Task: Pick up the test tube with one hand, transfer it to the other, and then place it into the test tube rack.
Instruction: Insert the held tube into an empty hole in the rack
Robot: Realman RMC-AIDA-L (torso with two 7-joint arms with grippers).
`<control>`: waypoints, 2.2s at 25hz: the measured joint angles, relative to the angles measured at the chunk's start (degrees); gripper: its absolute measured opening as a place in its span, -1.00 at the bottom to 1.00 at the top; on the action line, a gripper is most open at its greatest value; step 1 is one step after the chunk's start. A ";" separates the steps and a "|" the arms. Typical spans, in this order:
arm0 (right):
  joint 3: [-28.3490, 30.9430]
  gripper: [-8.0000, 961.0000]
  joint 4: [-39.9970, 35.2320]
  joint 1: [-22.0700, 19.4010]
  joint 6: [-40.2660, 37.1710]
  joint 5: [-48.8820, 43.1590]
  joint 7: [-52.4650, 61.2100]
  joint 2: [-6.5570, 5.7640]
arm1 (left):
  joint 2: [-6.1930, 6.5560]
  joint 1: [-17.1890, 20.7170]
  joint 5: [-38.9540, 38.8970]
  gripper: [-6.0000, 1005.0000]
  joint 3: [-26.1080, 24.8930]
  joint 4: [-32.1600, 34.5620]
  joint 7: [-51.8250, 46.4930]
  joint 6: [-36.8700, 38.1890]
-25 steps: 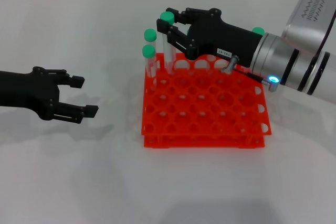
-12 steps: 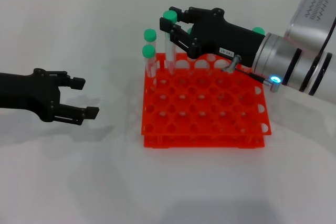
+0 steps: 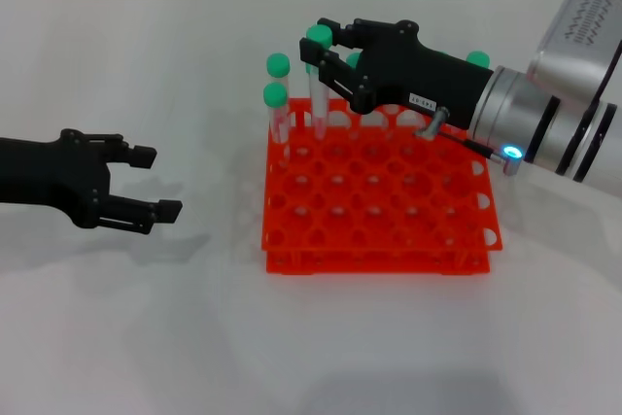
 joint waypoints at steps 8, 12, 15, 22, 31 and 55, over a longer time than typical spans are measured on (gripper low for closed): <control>-2.27 -0.43 0.38 0.08 0.16 2.61 -1.75 0.00 | -0.05 0.41 -0.48 0.75 0.00 0.00 0.35 0.00; -3.61 -0.43 0.31 0.49 0.18 4.51 -2.85 0.00 | -0.09 0.82 -1.00 0.75 0.00 0.00 0.53 0.00; -3.62 -0.43 0.16 0.53 0.18 4.52 -2.85 0.00 | -0.09 0.86 -1.10 0.75 0.00 0.00 0.54 0.00; -3.56 -0.43 0.07 0.77 0.18 4.52 -2.86 0.00 | -0.09 0.95 -1.37 0.75 0.00 0.00 0.60 0.00; -3.66 -0.43 0.37 1.11 1.26 4.53 -2.99 0.00 | -0.09 0.96 -1.39 0.75 0.00 0.00 0.61 0.00; -4.45 -0.43 0.37 0.60 2.11 4.60 -3.66 0.00 | -0.09 0.96 -1.39 0.75 0.00 0.00 0.61 -0.13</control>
